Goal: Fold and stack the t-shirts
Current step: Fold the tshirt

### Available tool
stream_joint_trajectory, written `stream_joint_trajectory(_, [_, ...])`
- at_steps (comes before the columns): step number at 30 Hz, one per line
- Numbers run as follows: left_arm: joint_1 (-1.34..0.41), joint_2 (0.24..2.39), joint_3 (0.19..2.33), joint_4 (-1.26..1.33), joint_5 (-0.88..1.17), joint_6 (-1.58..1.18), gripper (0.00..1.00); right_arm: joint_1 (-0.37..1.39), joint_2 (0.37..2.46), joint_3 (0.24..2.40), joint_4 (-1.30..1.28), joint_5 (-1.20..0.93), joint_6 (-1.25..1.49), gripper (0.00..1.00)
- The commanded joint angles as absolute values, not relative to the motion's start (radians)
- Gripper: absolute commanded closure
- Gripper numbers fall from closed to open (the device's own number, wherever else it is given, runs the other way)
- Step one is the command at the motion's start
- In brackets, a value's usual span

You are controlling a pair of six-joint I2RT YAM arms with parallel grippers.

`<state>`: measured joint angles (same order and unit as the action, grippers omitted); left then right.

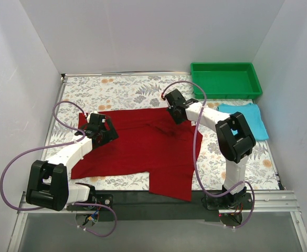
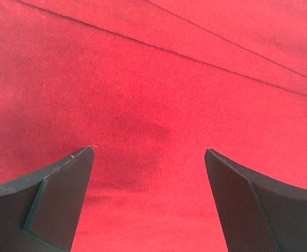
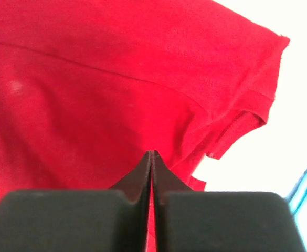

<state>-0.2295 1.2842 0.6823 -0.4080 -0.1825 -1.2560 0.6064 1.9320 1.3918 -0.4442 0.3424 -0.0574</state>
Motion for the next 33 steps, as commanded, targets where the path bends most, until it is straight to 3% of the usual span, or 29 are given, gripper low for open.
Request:
stream_joint_trajectory(1, [-0.232, 1.278, 0.707, -0.394, -0.186, -1.244, 0.2, 0.641, 1.879, 1.411, -0.423, 0.244, -0.084, 0.9])
stream_joint_trajectory(8, [-0.232, 1.275, 0.709, -0.396, -0.186, -1.246, 0.2, 0.782, 1.802, 1.355, -0.354, 0.207, -0.155, 0.75])
stream_joint_trajectory(14, [-0.23, 1.269, 0.706, -0.396, -0.187, -1.246, 0.2, 0.824, 1.882, 1.376, -0.354, 0.101, -0.193, 0.74])
stream_joint_trajectory(33, [-0.232, 1.284, 0.707, -0.399, -0.189, -1.243, 0.2, 0.824, 1.982, 1.416, -0.36, 0.275, -0.258, 0.73])
